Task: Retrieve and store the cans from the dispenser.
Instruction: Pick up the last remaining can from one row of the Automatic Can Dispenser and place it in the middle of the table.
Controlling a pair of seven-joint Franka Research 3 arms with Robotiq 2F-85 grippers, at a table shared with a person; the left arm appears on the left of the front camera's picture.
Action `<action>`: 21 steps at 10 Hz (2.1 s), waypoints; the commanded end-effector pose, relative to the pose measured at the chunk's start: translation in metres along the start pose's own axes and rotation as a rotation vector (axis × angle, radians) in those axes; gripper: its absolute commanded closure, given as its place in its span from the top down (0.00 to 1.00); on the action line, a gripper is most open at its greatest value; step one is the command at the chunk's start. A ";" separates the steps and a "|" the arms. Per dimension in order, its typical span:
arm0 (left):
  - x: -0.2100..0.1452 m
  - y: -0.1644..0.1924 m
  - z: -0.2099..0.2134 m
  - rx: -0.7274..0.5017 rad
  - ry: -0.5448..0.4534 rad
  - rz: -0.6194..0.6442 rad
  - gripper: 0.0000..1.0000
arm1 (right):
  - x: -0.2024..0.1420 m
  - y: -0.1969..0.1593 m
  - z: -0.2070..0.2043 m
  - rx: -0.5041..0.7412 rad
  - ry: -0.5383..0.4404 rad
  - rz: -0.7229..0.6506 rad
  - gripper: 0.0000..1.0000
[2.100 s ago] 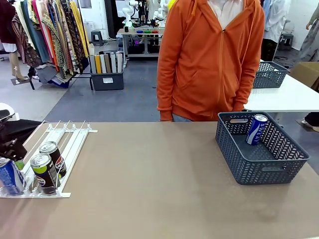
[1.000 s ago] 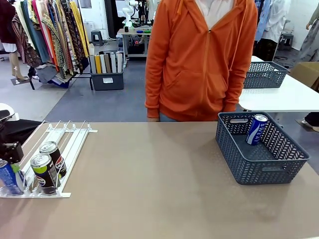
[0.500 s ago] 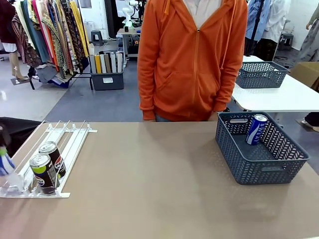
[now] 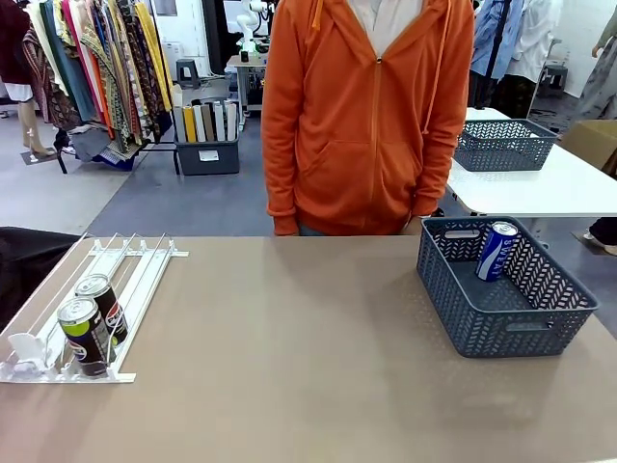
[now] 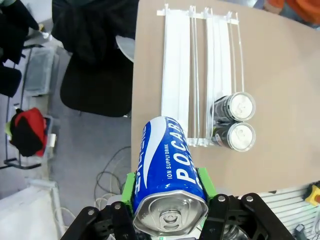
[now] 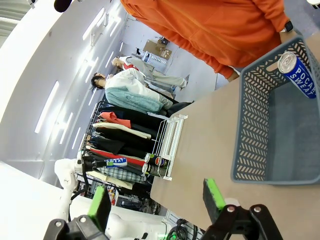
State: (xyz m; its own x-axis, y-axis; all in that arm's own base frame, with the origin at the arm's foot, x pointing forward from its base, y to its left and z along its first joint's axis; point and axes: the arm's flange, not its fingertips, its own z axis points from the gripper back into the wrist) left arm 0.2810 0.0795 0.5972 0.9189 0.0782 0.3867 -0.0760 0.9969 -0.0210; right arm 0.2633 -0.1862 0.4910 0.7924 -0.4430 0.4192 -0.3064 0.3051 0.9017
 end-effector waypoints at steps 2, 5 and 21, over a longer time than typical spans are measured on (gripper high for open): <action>0.005 -0.011 -0.006 0.028 0.018 -0.026 0.00 | 0.004 0.004 -0.002 0.025 -0.021 0.011 1.00; 0.004 -0.011 -0.010 0.015 0.027 -0.024 0.00 | 0.004 0.004 -0.002 0.025 -0.021 0.011 1.00; 0.021 -0.498 -0.229 -0.193 0.323 -0.898 0.00 | 0.004 0.004 -0.002 0.025 -0.021 0.011 1.00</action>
State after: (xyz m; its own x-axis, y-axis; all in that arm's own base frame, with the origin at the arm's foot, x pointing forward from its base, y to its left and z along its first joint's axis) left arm 0.4237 -0.4116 0.3993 0.6467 -0.7586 0.0791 0.7621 0.6469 -0.0261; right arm 0.2632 -0.1861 0.4912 0.7925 -0.4428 0.4195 -0.3066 0.3054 0.9015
